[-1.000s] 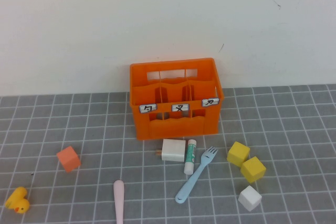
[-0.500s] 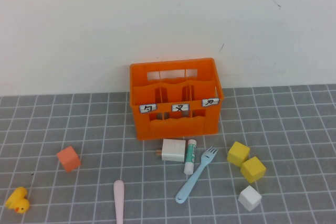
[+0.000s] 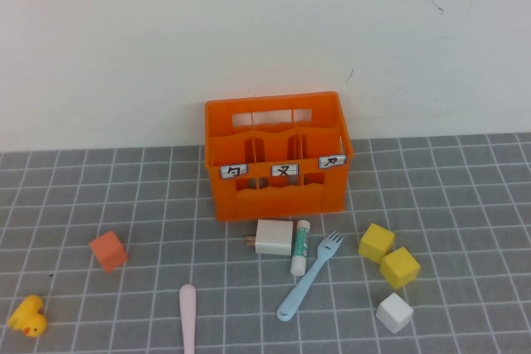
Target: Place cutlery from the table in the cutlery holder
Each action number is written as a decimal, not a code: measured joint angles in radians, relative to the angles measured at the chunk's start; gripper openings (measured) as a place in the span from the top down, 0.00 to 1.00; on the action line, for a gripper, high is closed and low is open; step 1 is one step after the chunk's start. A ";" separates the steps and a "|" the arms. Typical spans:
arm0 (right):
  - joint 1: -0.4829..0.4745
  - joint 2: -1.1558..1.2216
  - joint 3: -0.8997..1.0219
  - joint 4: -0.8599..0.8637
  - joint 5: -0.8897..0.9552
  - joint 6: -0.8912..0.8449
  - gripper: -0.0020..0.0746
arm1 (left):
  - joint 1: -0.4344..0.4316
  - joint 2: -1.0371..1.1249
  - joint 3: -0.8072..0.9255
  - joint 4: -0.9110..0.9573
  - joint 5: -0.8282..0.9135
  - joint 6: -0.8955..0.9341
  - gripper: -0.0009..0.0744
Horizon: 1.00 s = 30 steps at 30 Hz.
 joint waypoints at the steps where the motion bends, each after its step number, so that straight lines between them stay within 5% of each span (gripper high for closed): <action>1: 0.000 0.019 -0.019 -0.082 0.006 0.085 0.98 | 0.000 0.035 -0.042 0.000 0.066 -0.002 0.99; 8: 0.000 0.232 -0.045 -0.759 -0.198 0.749 0.98 | 0.000 0.264 -0.126 -0.027 0.296 -0.006 0.99; 12: 0.000 0.392 -0.040 -0.878 -0.368 0.898 0.98 | 0.000 0.389 -0.115 -0.096 0.358 -0.001 0.99; 18: 0.000 0.580 -0.034 -0.909 -0.385 0.897 0.98 | 0.000 0.597 -0.113 -0.240 0.503 0.173 0.99; 30: 0.000 0.772 -0.056 -0.893 0.179 0.618 0.98 | 0.000 0.833 -0.169 -0.335 0.637 0.375 0.99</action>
